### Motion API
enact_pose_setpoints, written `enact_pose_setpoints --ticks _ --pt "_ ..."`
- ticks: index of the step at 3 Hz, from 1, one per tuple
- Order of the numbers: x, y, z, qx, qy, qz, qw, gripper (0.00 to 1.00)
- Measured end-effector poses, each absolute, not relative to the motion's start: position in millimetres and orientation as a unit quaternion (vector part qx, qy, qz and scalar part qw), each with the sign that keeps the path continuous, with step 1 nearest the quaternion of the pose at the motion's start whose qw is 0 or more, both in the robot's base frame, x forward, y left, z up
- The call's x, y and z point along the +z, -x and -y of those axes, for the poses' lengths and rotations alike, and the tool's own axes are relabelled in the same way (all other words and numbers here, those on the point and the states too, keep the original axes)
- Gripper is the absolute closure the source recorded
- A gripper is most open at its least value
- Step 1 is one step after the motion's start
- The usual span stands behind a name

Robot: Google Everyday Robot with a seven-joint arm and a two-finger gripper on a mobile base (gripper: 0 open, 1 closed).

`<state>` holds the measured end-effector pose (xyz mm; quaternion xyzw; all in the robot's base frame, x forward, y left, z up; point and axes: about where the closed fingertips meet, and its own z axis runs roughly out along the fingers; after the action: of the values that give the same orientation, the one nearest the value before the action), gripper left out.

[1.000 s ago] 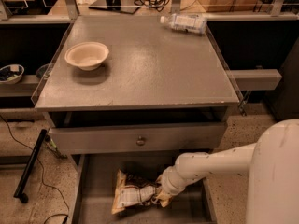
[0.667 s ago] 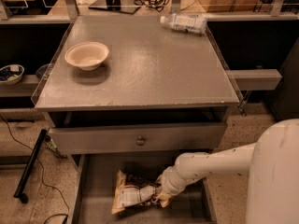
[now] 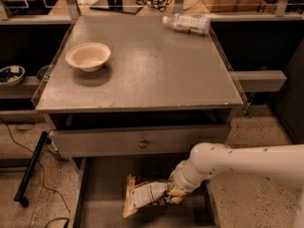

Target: Pick brown chip bag from middle drawer and place on counter

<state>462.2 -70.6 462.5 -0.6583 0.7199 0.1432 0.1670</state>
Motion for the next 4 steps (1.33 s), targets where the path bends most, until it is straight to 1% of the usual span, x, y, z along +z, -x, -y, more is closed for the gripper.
enact_pose_setpoints --ticks 1,2,3,4 --pt "522.2 -455.4 84.4 0.145 0.656 -0.723 0.162 1.0" --pt "558.6 -448.1 89.7 0.145 0.661 -0.719 0.16 1.0" --pt "605.9 -422.9 99.4 0.147 0.664 -0.716 0.157 1.0" --pt "606.1 -422.9 99.5 0.146 0.664 -0.716 0.157 1.0"
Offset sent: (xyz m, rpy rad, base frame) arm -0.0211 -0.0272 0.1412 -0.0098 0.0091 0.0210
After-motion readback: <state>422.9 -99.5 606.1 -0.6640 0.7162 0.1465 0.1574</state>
